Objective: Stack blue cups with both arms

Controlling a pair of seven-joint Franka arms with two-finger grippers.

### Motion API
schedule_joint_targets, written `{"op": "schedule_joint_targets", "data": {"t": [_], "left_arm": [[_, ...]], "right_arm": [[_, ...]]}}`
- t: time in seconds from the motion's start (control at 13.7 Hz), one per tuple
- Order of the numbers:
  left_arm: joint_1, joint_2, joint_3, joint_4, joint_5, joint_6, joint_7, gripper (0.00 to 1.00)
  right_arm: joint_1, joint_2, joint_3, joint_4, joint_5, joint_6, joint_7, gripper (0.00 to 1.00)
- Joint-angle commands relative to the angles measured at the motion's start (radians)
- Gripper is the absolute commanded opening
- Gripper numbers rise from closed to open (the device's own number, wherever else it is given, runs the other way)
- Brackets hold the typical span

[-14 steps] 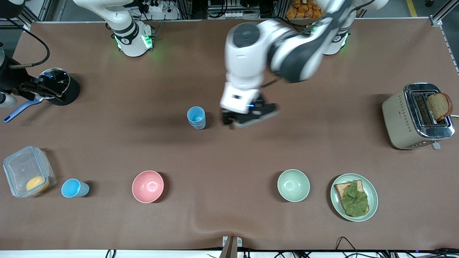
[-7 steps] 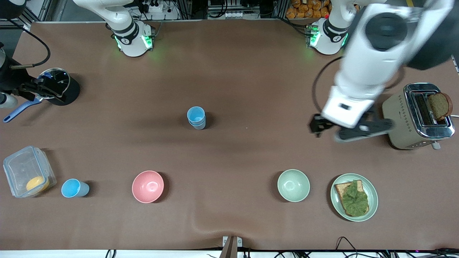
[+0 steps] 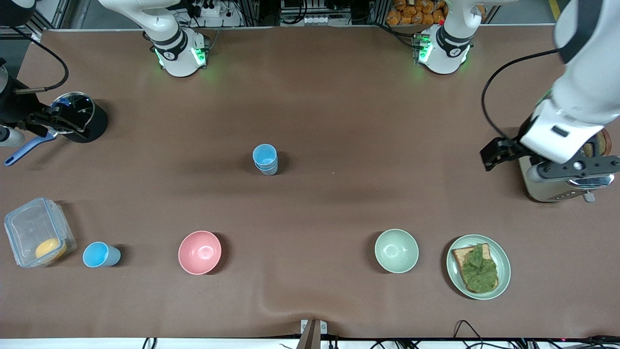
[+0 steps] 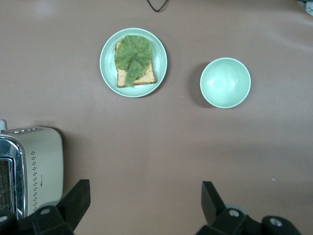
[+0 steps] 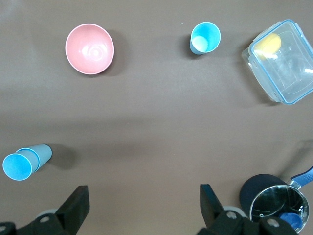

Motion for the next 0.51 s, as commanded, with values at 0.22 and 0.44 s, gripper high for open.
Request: {"op": "schedule_joint_targets", "data": {"t": [0.22,0.44], "left_arm": [[0.037,-0.163,0.008,-0.193,-0.040,0.035,0.137,1.00],[0.028,-0.165,0.035,-0.184,-0.043,0.033,0.183,1.00]], "right_arm": [[0.023,-0.003,0.001,0.001,-0.019,-0.005,0.004,1.00],[0.022,-0.003,0.001,0.001,-0.018,-0.006,0.006,1.00]]}}
